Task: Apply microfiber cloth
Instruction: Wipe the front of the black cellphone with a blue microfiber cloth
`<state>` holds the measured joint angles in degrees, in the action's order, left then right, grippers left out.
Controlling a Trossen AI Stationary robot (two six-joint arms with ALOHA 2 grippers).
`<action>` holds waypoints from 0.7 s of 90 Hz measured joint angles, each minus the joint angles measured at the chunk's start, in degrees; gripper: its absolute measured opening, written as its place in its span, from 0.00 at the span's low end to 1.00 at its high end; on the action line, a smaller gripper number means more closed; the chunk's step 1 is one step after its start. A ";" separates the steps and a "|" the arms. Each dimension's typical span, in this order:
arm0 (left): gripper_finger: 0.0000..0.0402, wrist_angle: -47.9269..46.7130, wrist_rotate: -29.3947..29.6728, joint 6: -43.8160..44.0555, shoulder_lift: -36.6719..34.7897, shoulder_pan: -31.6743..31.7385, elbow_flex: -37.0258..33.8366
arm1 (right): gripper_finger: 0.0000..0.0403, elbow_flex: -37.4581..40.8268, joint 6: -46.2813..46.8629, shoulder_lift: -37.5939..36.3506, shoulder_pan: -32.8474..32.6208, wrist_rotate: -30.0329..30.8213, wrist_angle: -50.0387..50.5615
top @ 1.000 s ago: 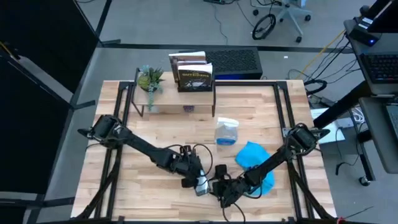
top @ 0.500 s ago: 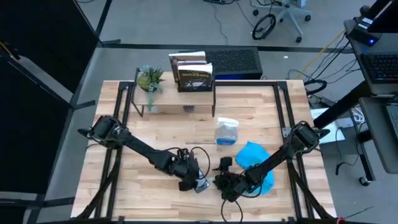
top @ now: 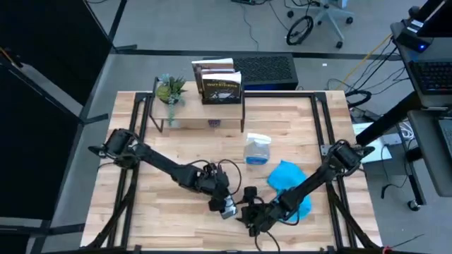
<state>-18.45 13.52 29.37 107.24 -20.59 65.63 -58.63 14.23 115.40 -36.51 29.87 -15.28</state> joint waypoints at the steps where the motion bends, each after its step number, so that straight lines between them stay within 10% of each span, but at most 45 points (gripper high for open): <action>1: 0.35 -0.52 0.00 0.14 -0.23 -0.02 0.17 | 0.62 0.00 0.07 0.20 0.00 -0.01 -0.19; 23: 0.35 -9.62 0.39 0.32 -1.97 -3.75 0.00 | 0.62 -0.04 -0.14 2.36 1.47 5.62 0.61; 63: 0.35 5.61 -2.65 1.91 2.25 -4.25 -2.18 | 0.62 -0.20 0.05 -1.61 1.93 7.46 16.11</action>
<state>-12.84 10.87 31.28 109.49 -24.84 63.45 -58.83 14.28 113.79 -34.59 37.33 0.83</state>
